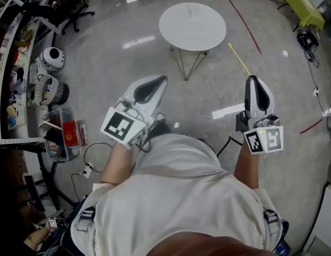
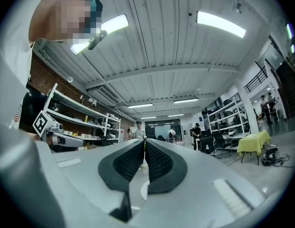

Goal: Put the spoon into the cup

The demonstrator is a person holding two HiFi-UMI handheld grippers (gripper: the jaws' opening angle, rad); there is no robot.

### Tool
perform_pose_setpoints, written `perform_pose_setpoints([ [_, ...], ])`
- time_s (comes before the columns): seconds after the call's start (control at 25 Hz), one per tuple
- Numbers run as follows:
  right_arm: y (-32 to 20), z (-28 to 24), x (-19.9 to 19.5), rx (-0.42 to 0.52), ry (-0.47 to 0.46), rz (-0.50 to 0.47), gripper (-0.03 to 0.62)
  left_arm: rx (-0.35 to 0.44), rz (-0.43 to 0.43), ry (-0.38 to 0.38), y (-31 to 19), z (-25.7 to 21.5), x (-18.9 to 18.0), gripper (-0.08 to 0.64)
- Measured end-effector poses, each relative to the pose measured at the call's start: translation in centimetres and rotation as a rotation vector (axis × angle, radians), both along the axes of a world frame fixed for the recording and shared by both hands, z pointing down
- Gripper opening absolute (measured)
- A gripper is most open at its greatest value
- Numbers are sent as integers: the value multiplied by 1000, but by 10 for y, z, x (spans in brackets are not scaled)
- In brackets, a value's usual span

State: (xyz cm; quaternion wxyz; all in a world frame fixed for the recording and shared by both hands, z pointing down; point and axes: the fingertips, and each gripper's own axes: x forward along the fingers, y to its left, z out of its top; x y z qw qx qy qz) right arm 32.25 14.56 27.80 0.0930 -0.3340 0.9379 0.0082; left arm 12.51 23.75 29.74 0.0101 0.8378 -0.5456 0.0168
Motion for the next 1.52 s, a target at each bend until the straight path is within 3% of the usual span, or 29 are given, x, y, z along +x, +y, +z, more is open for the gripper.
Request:
perform_pose_setpoints([
  [0.4, -75, 0, -48, 11, 42, 41, 11, 9, 50, 25, -83, 10, -51, 2],
  [0.8, -170, -9, -184, 20, 129, 38, 11, 4, 50, 88, -191, 14, -181, 2],
  [1.16, -234, -16, -294, 26, 167, 54, 12, -3, 60, 128, -256, 17, -289, 2],
  [1.52, -286, -6, -328, -1, 195, 83, 12, -18, 85, 139, -314, 24, -326, 2],
])
